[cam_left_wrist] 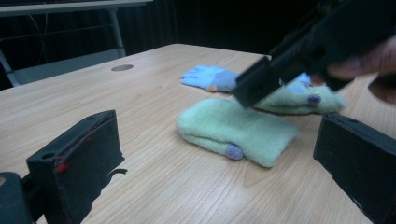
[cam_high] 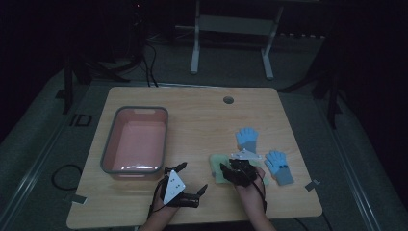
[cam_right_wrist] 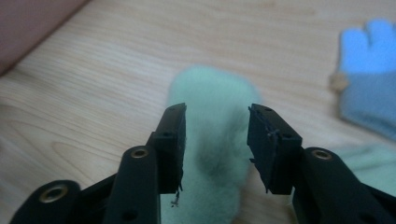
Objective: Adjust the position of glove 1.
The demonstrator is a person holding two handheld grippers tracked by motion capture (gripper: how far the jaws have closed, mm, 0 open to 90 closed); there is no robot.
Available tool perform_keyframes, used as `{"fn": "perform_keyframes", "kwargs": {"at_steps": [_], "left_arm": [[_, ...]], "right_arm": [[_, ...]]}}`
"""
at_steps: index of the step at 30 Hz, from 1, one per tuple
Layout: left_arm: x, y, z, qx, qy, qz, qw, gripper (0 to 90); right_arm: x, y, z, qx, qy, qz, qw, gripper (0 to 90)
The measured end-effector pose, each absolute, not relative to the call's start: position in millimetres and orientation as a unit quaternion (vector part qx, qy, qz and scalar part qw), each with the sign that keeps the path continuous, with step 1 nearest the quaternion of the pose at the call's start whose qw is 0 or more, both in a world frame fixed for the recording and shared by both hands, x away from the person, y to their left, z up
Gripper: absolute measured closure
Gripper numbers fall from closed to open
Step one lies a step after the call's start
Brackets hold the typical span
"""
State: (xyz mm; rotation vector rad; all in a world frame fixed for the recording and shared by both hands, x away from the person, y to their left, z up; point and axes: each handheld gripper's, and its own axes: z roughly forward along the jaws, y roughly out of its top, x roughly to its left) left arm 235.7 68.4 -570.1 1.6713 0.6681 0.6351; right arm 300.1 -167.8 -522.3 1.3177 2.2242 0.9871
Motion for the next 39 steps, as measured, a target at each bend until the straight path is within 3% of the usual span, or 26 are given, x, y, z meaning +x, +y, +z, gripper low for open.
{"fn": "perform_keyframes", "kwargs": {"at_steps": [9, 17, 29, 33, 39], "left_arm": [[235.9, 68.5, -570.0, 0.715, 0.286, 0.270, 0.578, 1.1], [236.0, 68.5, -570.1, 0.714, 0.287, 0.270, 0.579, 1.1], [235.6, 68.0, -570.1, 0.715, 0.286, 0.272, 0.578, 1.1], [235.4, 67.9, -570.1, 0.715, 0.285, 0.273, 0.577, 1.1], [235.5, 68.0, -570.1, 0.715, 0.285, 0.273, 0.577, 1.1]], "right_arm": [[308.5, -195.2, -493.7, 0.443, 0.789, 0.367, 0.215, 63.9], [313.0, -227.4, -490.5, 0.422, 0.802, 0.372, 0.200, 65.4], [305.8, -267.3, -514.7, 0.392, 0.832, 0.350, 0.180, 65.2], [306.8, -270.9, -529.5, 0.391, 0.839, 0.333, 0.179, 59.1], [307.4, -275.8, -546.3, 0.382, 0.845, 0.332, 0.173, 57.5]]}}
